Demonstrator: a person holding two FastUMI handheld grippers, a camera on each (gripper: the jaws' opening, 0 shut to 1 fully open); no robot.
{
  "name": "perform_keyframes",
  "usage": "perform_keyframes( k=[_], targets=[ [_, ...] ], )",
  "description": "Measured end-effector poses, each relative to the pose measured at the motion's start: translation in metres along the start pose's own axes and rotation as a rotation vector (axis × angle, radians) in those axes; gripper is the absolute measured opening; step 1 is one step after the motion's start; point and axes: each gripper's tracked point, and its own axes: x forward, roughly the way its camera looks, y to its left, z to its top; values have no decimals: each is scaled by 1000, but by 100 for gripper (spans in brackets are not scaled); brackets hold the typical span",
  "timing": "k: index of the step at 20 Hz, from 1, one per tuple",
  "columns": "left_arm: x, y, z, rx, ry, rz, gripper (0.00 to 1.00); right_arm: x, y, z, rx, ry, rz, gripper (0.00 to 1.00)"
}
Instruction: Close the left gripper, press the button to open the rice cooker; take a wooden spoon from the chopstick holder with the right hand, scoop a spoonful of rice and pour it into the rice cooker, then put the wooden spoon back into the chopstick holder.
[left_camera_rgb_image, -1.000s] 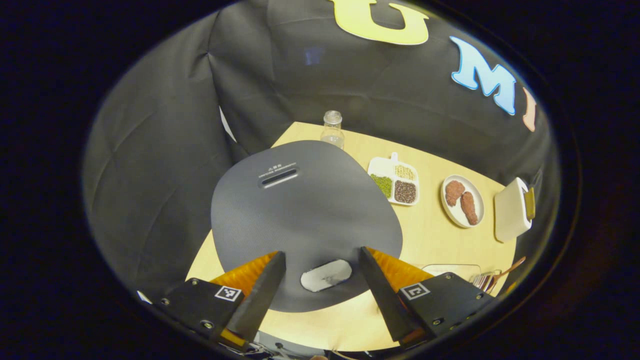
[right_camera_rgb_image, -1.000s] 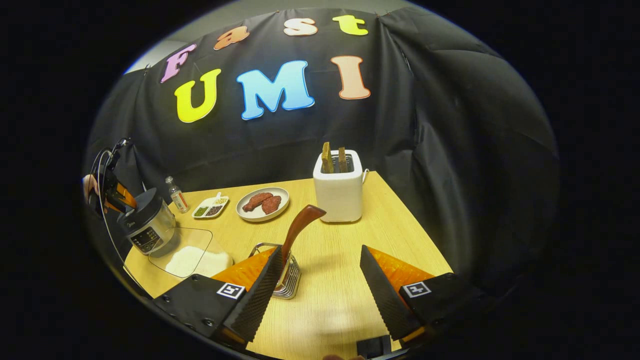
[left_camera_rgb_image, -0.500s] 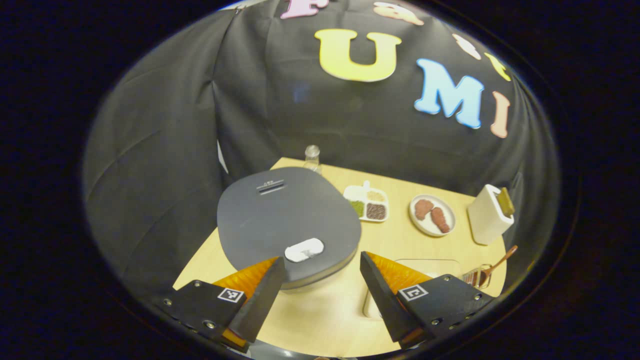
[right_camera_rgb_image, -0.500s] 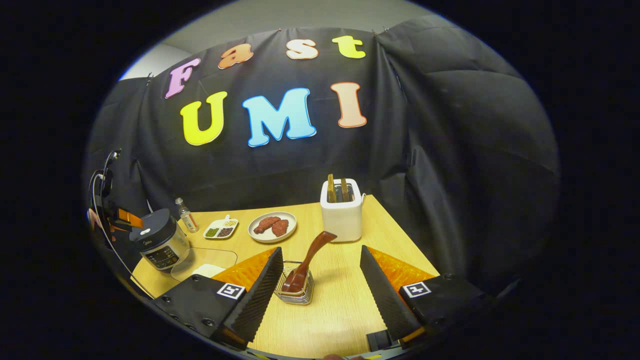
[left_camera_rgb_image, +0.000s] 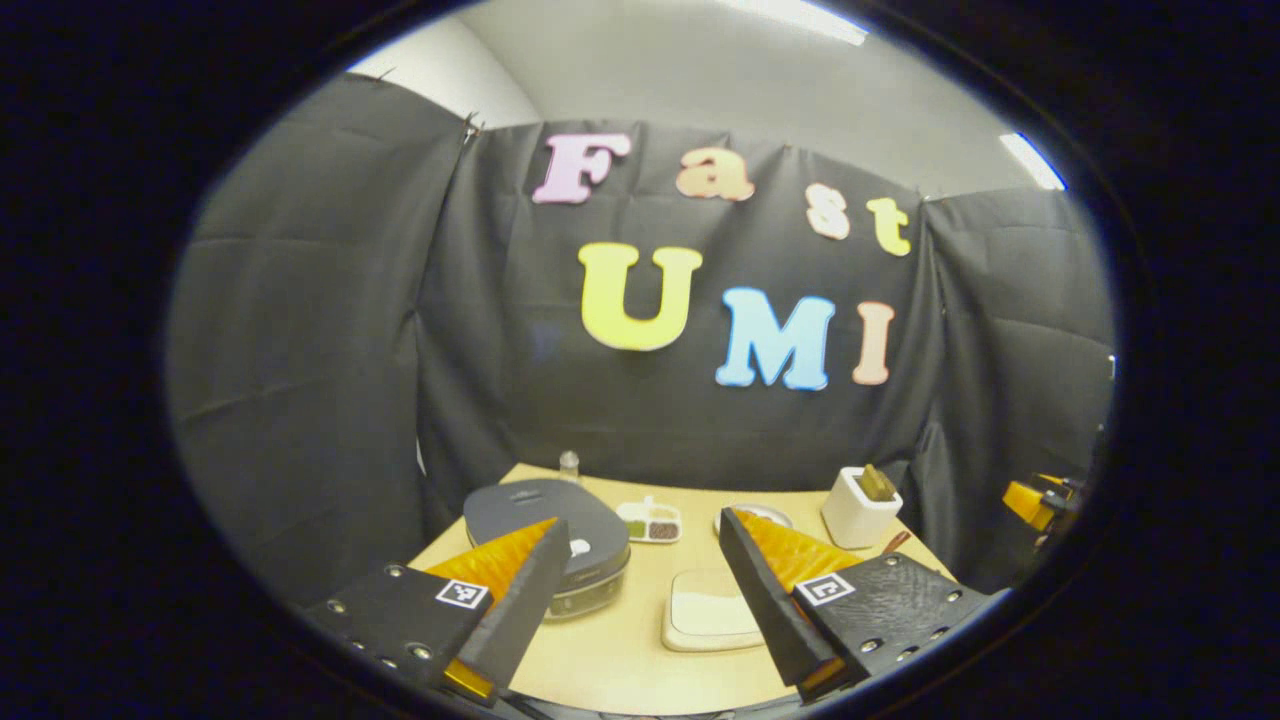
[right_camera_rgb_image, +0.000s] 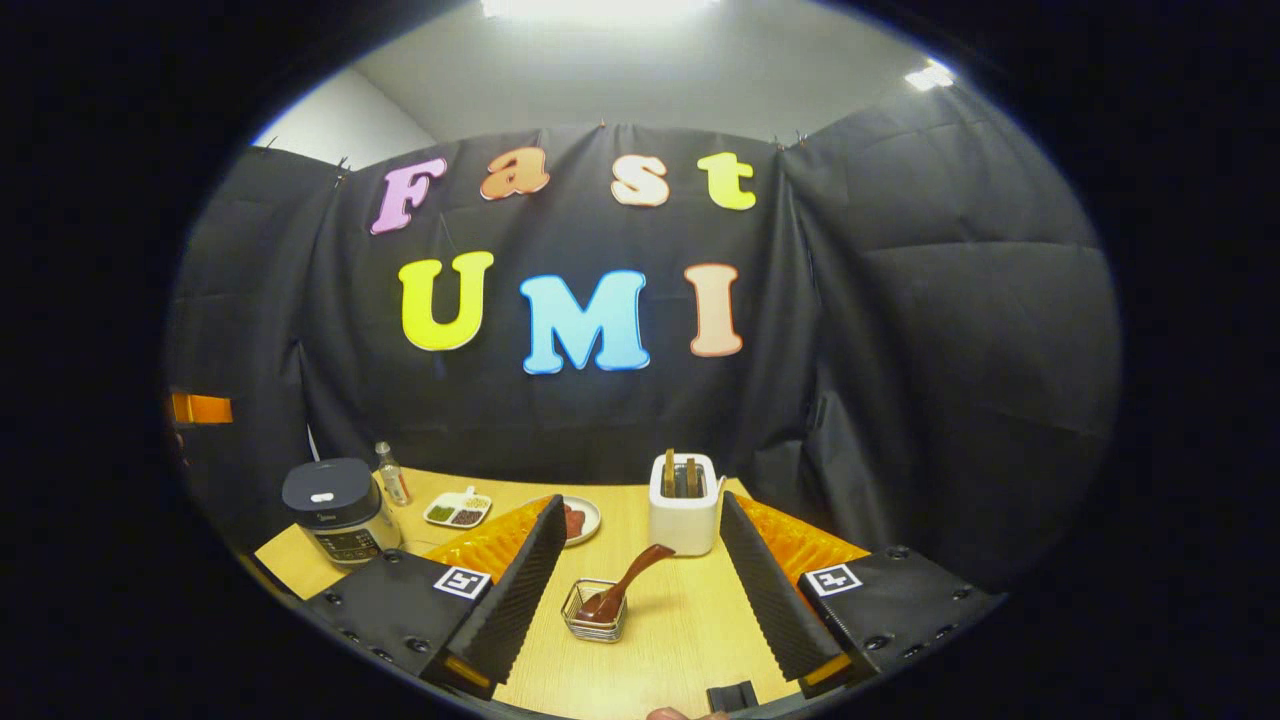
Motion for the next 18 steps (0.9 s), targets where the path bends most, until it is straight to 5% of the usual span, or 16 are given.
perform_keyframes(
  k=[3,8,18],
  targets=[
    [-50,-5,21,35,-95,-11,96,-27,10,13,50,-42,14,98],
    [-103,0,16,-53,-152,0,97,-53,7,11,35,-35,-20,98],
    [-126,45,-13,-87,-121,38,97,-37,40,36,26,-69,-9,98]
  ],
)
